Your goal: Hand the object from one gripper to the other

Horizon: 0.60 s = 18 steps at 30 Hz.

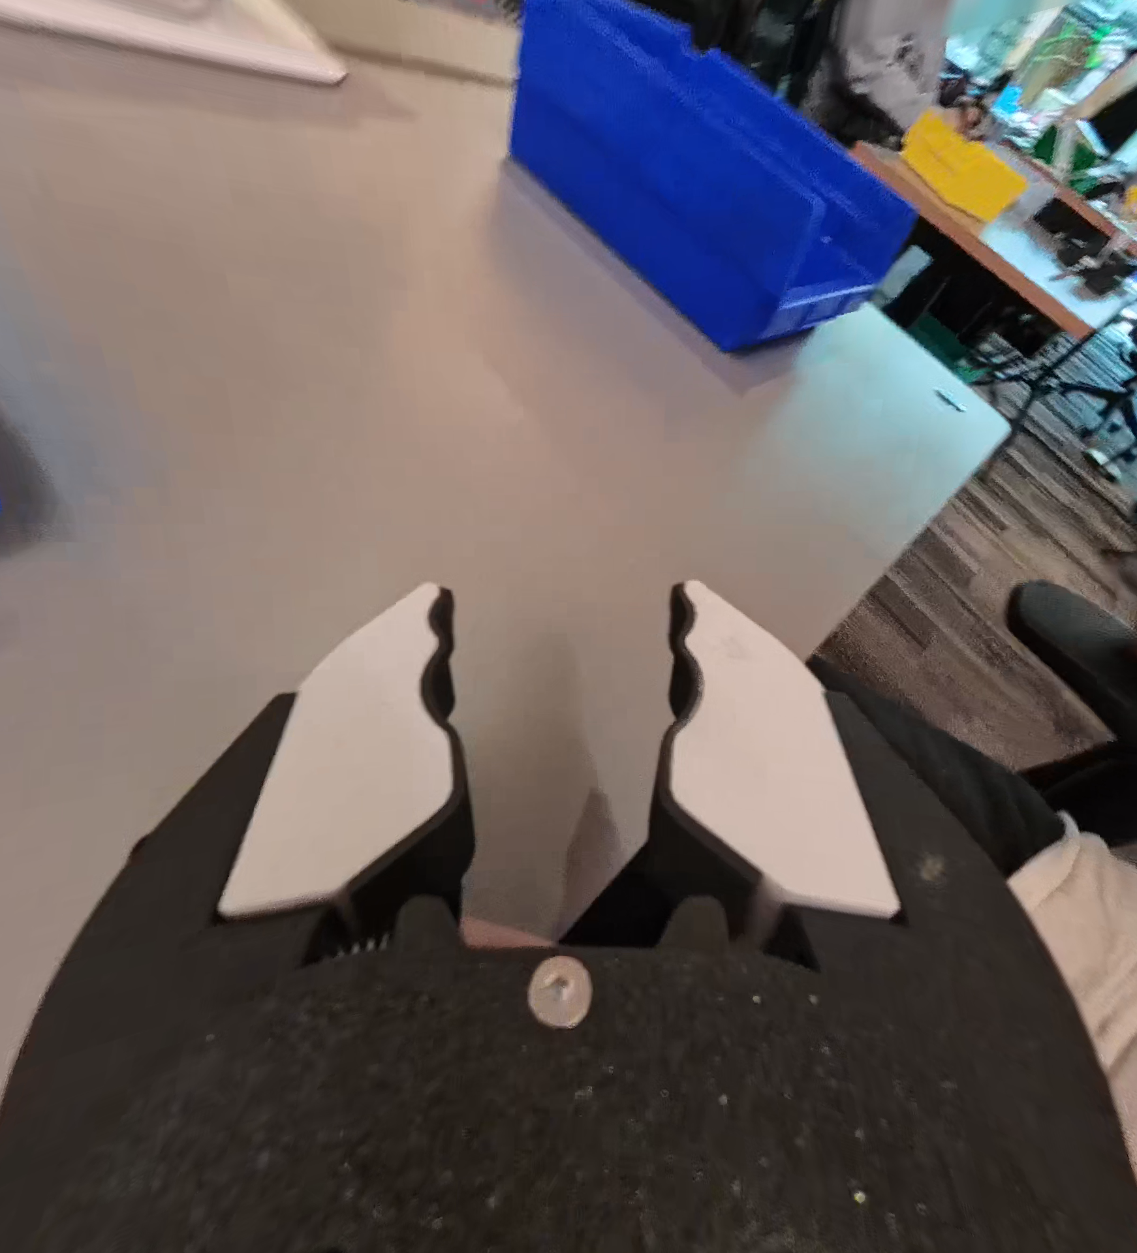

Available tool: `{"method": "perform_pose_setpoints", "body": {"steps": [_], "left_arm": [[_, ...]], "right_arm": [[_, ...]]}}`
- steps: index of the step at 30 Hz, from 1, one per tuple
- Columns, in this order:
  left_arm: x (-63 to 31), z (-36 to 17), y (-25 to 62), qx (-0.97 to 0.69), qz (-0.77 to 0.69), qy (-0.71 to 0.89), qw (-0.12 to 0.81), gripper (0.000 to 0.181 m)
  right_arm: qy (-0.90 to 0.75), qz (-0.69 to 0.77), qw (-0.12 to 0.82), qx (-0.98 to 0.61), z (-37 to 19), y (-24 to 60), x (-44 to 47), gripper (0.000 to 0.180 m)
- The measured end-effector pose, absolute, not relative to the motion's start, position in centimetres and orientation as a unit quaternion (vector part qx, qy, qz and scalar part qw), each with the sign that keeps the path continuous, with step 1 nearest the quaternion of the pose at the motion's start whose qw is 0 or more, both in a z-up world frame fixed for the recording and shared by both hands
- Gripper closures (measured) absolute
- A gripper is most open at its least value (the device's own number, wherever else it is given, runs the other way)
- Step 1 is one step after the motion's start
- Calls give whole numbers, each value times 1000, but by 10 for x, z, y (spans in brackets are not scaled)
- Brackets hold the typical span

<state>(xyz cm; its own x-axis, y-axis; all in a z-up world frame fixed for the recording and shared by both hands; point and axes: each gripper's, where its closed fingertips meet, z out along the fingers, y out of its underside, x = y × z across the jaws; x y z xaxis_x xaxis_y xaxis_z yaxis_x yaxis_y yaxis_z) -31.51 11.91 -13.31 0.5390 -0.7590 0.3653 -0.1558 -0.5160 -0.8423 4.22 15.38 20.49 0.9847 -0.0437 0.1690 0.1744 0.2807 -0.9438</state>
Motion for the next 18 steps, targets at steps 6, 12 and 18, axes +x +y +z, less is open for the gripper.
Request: {"method": "perform_pose_setpoints", "body": {"steps": [6, 12, 18], "left_arm": [[-364, -136, 169, -820, -248, 226, 463, 123], [-381, -118, 175, -787, -173, 259, 533, 120], [-381, -138, 177, -819, -198, 254, 475, 122]], "right_arm": [[-68, 17, 658, -749, 28, 166, -14, 136], [-5, 79, 614, -785, -110, 120, -44, 135], [-13, 70, 601, -796, -117, 125, -48, 137]]}}
